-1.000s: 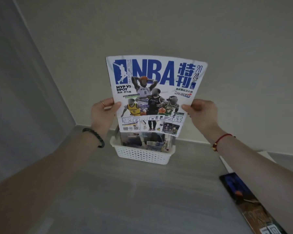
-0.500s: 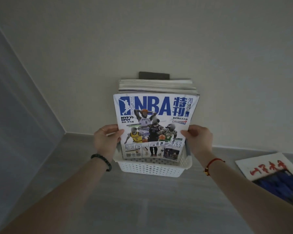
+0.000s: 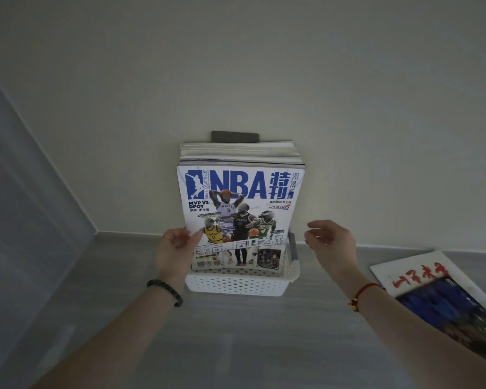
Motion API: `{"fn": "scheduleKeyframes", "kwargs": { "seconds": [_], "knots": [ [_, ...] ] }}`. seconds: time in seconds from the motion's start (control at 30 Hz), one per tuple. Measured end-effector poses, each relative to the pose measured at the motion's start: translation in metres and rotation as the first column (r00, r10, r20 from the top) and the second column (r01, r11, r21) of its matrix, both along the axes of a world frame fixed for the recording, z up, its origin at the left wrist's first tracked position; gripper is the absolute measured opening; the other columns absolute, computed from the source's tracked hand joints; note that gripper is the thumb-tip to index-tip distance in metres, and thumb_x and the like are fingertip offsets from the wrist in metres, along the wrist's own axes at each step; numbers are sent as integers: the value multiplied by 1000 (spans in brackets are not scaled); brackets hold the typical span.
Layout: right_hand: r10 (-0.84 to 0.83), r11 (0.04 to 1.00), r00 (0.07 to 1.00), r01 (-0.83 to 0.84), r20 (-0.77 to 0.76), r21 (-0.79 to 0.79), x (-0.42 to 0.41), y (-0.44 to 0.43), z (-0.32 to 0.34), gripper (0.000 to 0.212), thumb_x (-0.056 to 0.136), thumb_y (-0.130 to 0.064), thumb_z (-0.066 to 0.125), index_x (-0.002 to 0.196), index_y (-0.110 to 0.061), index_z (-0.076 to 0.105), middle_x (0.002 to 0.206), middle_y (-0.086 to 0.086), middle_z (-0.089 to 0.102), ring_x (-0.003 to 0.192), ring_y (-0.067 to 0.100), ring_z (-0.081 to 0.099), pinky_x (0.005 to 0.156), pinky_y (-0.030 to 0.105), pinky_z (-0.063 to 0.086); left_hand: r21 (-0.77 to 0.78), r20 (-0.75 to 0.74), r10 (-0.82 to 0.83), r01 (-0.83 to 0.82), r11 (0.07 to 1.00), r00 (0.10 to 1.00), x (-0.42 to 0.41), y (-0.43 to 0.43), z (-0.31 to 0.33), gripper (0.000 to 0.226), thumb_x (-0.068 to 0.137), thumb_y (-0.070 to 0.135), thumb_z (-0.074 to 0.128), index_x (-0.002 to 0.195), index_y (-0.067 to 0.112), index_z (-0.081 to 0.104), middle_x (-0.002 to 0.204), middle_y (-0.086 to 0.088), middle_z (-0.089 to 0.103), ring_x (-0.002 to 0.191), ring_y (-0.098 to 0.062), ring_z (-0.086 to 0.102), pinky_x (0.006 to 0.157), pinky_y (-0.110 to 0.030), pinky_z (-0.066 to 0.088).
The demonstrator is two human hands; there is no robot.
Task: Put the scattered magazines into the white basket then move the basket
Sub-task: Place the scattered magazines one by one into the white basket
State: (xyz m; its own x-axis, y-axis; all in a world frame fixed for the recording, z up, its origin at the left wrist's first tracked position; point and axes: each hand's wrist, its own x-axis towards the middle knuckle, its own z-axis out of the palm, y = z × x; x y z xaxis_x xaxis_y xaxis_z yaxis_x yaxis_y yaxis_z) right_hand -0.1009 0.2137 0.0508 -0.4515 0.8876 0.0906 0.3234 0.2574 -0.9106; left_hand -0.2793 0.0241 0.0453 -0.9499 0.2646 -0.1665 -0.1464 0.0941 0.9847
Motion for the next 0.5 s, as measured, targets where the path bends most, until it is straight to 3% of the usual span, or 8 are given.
{"fn": "scheduleKeyframes", "kwargs": {
  "seconds": [0.13, 0.27, 0.33, 0.4, 0.5],
  "knots": [
    [-7, 1000, 1000, 6, -8, -15, 52, 9, 5, 15, 79, -5, 63, 85, -18, 65, 77, 9, 70, 73, 22, 66, 68, 28, 52, -8, -14, -78, 78, 997, 997, 40, 4, 2, 16, 78, 15, 68, 73, 18, 54, 90, -5, 61, 89, -24, 59, 88, -42, 50],
    [-64, 998, 998, 64, 13, -8, 114, 28, 8, 15, 77, -2, 64, 86, -13, 66, 80, 14, 70, 75, 27, 65, 78, 38, 52, -10, -49, -188, 187, 982, 981, 88, 19, 3, 9, 80, 19, 66, 78, 17, 57, 81, -1, 61, 80, -19, 60, 63, -26, 52],
    [-77, 997, 997, 76, 28, 11, 149, 40, 7, 16, 76, 0, 64, 86, -12, 66, 81, 16, 69, 73, 25, 63, 77, 38, 51, 6, -18, -231, 231, 973, 973, 117, 31, 1, 8, 80, 20, 66, 81, 17, 59, 80, 0, 62, 77, -16, 60, 61, -24, 51],
    [-95, 995, 994, 94, 54, 20, 184, 54, 4, 16, 75, 1, 66, 84, -12, 66, 81, 14, 68, 72, 18, 63, 75, 32, 51, 32, 33, -264, 263, 964, 964, 147, 43, -3, 7, 80, 18, 66, 80, 18, 59, 82, -1, 62, 77, -16, 60, 62, -26, 51],
    [-122, 993, 990, 122, 75, 7, 237, 75, -6, 16, 74, 1, 67, 82, -12, 66, 78, 10, 66, 56, -4, 60, 60, 8, 47, 49, 96, -315, 311, 949, 944, 196, 65, -13, 7, 82, 16, 64, 81, 19, 58, 83, -2, 61, 75, -16, 59, 65, -28, 51]
  ]
}}
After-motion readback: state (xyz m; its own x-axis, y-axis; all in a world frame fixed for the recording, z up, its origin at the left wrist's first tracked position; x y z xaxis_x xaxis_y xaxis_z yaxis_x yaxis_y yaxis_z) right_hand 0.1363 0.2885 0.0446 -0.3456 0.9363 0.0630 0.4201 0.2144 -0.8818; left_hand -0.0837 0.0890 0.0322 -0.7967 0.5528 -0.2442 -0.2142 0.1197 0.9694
